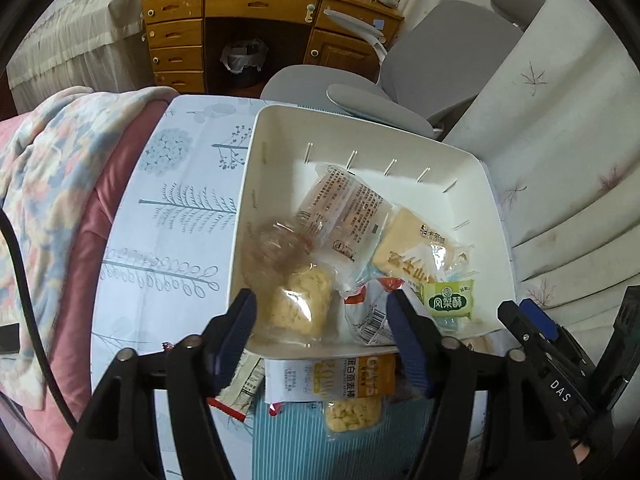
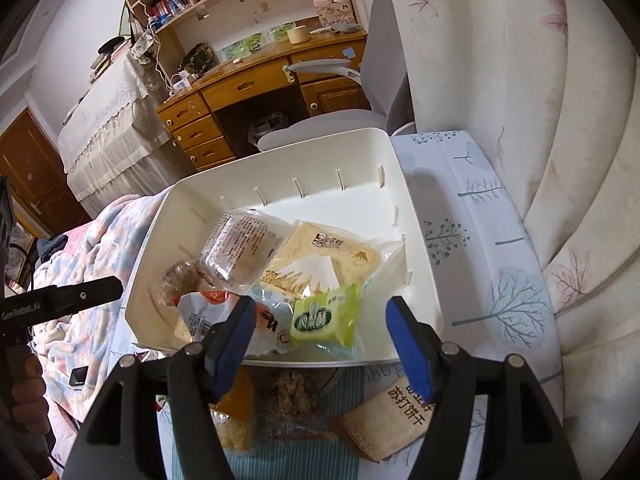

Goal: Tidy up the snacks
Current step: 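Open the left tool over the tray to drop the red candy while the right tool drops the green packet, then withdraw both open tools from the tray toward the remaining snacks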

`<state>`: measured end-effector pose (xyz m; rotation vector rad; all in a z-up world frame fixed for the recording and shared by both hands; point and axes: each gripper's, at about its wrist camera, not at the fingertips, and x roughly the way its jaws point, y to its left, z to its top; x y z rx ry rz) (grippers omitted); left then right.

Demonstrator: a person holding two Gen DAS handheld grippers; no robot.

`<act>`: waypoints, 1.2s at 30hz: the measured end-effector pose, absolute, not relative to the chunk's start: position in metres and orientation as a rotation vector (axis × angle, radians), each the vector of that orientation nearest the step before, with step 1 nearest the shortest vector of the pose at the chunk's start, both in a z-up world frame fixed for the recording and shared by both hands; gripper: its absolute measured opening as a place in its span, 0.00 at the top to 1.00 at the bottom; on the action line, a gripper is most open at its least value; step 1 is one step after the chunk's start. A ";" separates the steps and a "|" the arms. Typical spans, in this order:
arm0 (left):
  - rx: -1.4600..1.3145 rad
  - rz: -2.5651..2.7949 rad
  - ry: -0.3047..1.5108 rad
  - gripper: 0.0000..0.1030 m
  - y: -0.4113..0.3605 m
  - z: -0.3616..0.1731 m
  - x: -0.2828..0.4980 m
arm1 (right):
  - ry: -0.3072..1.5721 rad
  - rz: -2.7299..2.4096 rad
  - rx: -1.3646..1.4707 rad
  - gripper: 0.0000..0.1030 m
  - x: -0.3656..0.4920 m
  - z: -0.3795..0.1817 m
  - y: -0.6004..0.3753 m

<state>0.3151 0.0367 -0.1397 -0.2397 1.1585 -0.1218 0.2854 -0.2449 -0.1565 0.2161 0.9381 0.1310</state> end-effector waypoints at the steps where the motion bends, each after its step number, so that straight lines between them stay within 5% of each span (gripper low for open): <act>1: -0.241 -0.124 1.158 0.32 0.039 -0.138 0.314 | 0.939 0.129 0.219 0.34 0.284 -0.156 -0.245; 36: -0.009 -0.539 1.226 0.28 0.055 -0.122 0.222 | 0.846 -0.327 0.470 0.34 0.107 -0.148 -0.213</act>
